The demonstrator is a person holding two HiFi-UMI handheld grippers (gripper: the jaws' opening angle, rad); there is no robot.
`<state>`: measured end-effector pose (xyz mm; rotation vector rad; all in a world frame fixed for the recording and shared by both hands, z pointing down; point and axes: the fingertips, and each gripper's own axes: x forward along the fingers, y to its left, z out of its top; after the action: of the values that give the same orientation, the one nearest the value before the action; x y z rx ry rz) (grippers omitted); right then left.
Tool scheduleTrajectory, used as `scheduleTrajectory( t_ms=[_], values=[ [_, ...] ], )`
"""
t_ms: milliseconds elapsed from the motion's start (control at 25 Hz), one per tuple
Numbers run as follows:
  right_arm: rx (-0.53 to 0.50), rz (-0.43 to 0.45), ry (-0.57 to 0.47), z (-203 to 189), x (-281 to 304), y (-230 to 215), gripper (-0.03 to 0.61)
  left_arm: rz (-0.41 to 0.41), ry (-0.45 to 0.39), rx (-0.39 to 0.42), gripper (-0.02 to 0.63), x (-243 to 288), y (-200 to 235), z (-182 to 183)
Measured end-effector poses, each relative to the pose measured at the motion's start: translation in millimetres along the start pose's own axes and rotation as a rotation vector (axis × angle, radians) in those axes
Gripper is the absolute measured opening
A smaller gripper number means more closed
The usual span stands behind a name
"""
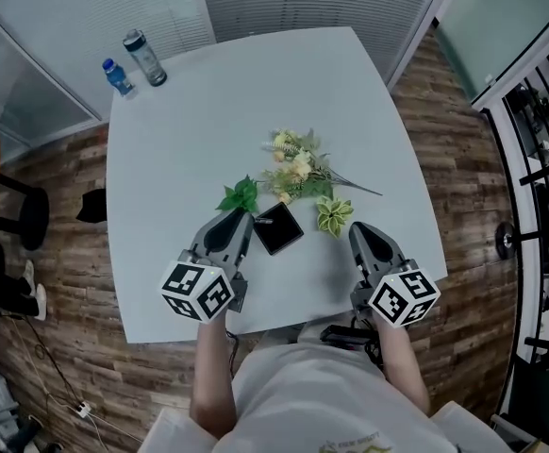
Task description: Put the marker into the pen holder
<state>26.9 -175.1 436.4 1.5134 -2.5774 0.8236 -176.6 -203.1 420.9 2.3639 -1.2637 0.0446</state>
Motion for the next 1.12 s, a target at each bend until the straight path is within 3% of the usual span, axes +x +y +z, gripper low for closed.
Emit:
scheduleTrajectory(
  t_ms=[320,560,720,1120],
  values=[
    [0.008,0.046,0.013,-2,17,0,0.015,0.012,0.045,0.034,0.048,11,1,-6],
    [0.031,0.042,0.026,-4,21,-17,0.016,0.059,0.097,0.092,0.048,23,6,-19],
    [0.039,0.041,0.042,-10,25,-26,0.015,0.064,0.117,0.085,0.048,29,8,-28],
    [0.064,0.049,0.079,-26,25,-39,0.016,0.073,0.252,0.148,0.048,41,3,-64]
  ],
)
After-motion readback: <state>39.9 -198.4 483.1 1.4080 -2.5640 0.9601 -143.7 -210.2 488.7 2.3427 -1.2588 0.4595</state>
